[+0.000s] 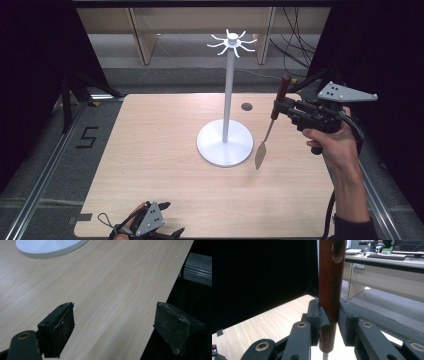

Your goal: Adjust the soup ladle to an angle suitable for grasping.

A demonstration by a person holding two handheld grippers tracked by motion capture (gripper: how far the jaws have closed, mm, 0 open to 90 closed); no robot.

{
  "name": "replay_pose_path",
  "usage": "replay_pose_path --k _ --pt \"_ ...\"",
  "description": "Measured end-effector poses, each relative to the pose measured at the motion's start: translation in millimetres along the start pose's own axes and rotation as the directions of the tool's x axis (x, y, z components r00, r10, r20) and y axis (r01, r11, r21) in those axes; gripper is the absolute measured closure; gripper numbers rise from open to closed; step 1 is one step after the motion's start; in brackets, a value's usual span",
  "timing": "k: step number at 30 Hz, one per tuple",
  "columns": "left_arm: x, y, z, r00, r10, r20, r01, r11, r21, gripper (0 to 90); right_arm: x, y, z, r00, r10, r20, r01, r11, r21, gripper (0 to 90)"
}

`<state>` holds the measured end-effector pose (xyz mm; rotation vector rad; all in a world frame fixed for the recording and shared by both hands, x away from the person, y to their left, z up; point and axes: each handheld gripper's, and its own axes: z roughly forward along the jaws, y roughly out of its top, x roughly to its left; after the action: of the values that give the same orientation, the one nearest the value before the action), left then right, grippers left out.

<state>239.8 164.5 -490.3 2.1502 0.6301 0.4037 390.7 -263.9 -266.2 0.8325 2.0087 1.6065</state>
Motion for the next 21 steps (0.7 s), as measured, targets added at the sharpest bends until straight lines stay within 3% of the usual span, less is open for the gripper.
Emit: replay_pose_path --k 4,5,8,9,11,12,13,15,21 --pt "-0.3 0.0 0.2 1.0 -0.002 0.005 0.002 1.0 -0.003 15.8 -1.6 9.3 8.4 0.9997 -0.01 0.021 0.01 1.0 0.006 73.9" --pt "-1.5 -0.2 1.0 0.9998 -0.018 0.01 0.018 0.9998 -0.012 15.8 -2.0 13.1 12.0 0.9995 -0.009 0.029 0.009 1.0 0.0 73.9" --pt "-0.1 -0.3 0.4 0.9999 0.008 -0.006 -0.008 1.0 -0.003 15.8 -1.9 17.0 14.5 0.9993 -0.015 0.035 0.015 1.0 0.001 73.9" --pt "-0.2 -0.1 0.2 1.0 0.001 0.009 -0.001 1.0 0.001 15.8 0.0 19.6 16.7 0.9993 -0.001 0.038 0.001 1.0 0.003 73.9" --pt "-1.3 -0.2 0.8 1.0 -0.006 -0.002 0.006 1.0 -0.007 15.8 0.2 24.2 20.7 0.9988 -0.015 0.047 0.014 1.0 0.007 73.9" --pt "-1.3 -0.3 0.7 1.0 -0.006 -0.001 0.006 1.0 -0.007 15.8 1.4 28.6 25.0 0.9987 0.003 0.051 -0.003 1.0 0.006 73.9" --pt "-1.1 -0.2 0.9 0.9999 -0.011 0.003 0.011 0.9999 -0.007 15.8 -0.2 31.0 26.6 0.9976 -0.019 0.066 0.019 1.0 -0.006 73.9" --pt "-1.1 0.0 0.7 1.0 -0.006 -0.001 0.006 1.0 -0.007 15.8 0.5 34.8 30.5 0.9986 0.003 0.053 -0.002 1.0 -0.005 73.9" --pt "-1.2 -0.2 0.5 0.9999 -0.008 0.008 0.008 1.0 -0.005 15.8 1.4 42.9 39.2 0.9971 -0.014 0.075 0.014 1.0 0.001 73.9"
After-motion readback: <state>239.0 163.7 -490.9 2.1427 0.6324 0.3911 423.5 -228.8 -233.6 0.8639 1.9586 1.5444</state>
